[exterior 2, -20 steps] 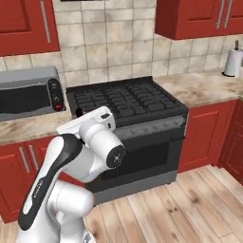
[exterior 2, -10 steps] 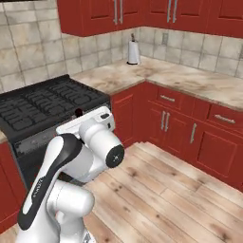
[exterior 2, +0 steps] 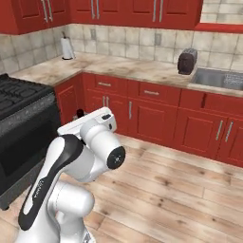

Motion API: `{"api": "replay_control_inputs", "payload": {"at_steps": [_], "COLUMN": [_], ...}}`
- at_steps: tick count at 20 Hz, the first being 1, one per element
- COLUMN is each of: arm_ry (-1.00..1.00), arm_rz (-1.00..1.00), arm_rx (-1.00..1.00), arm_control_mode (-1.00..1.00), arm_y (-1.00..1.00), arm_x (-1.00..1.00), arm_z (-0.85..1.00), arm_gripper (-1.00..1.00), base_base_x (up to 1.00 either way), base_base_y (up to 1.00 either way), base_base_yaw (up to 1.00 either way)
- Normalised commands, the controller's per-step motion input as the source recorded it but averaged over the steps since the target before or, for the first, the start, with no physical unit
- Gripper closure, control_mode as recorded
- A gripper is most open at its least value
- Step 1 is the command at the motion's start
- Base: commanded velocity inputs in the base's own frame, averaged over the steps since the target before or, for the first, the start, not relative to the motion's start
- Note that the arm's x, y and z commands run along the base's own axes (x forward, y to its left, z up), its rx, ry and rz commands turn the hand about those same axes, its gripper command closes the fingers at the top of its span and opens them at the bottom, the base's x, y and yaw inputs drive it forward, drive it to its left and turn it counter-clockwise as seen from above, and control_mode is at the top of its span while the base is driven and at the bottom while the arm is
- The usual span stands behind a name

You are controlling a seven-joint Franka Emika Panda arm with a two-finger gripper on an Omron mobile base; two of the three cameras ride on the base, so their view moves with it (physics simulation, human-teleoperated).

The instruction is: Move the drinks to the dining counter.

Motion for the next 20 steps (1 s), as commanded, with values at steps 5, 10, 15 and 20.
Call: {"api": "replay_control_inputs", "payload": {"at_steps": [5,10,15,20], "arm_ry": [0.00,0.00,0.00,0.00], "arm_rz": [0.00,0.00,0.00,0.00], "arm_rx": [0.00,0.00,0.00,0.00], "arm_control_mode": [1.00,1.00,1.00,1.00], "arm_y": [0.00,0.00,0.00,0.00], "arm_x": [0.00,0.00,0.00,0.00], "arm_z": [0.00,0.00,0.00,0.00], "arm_gripper": [1.00,1.00,1.00,1.00], "base_base_x": [-1.00,-0.99,-0.92,-0.87], "base_base_y": [-0.36,-0.23,-0.03,-0.01], "base_base_yaw": [-0.50,-0.43,-0.33,-0.31]}}
